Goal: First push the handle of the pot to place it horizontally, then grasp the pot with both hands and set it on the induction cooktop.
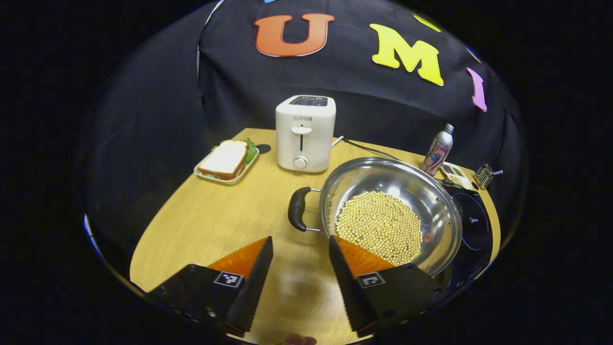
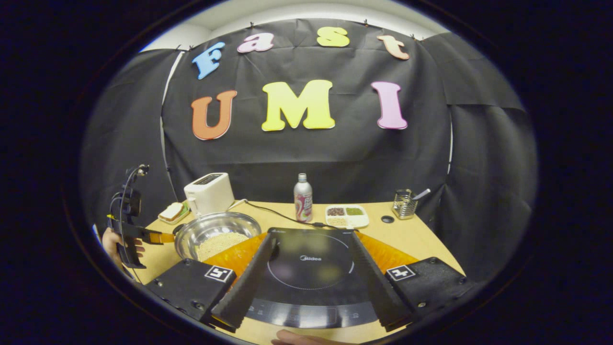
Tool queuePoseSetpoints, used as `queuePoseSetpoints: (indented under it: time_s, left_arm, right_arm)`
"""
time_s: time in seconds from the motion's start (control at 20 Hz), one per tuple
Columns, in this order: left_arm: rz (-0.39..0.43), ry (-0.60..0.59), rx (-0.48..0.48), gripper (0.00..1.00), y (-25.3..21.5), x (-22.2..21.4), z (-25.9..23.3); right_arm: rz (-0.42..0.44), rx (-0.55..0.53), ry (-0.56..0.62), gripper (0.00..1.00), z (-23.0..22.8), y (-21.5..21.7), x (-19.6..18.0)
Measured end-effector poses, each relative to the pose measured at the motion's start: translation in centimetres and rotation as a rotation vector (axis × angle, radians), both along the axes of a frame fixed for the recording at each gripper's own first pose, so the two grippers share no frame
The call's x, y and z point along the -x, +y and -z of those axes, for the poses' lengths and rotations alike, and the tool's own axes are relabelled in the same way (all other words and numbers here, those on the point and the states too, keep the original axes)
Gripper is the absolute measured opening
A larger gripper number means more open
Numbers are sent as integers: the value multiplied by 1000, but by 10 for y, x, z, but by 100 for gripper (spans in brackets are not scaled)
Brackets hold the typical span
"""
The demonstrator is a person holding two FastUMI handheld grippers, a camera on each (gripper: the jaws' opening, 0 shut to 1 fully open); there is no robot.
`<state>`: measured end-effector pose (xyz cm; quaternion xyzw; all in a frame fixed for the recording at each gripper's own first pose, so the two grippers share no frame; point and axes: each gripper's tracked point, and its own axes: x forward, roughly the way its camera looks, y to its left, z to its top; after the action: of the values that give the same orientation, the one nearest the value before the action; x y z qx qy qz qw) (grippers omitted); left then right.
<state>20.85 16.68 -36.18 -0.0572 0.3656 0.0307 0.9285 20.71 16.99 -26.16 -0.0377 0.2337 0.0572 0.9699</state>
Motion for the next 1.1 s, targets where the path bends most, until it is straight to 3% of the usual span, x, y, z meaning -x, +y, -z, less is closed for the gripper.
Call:
queuePoseSetpoints:
  time_s: [0.05, 0.1, 0.55, 0.9, 1.1]
  left_arm:
    - [12, -37, 15, 93, -7, -1, -11]
    - [23, -55, 29, 98, -12, -1, -18]
    - [67, -119, 19, 98, -22, -13, -41]
    - [98, -23, -61, 97, -16, -45, 13]
    - [84, 29, -53, 94, -11, -58, 43]
  right_arm:
    - [-7, -2, 5, 100, 5, 5, -2]
    - [-10, -10, 11, 97, 10, 13, -7]
    - [-42, -29, 120, 97, 73, 63, -57]
    - [-61, -2, 249, 97, 141, 91, -90]
    - [-76, 18, 324, 100, 170, 102, -98]
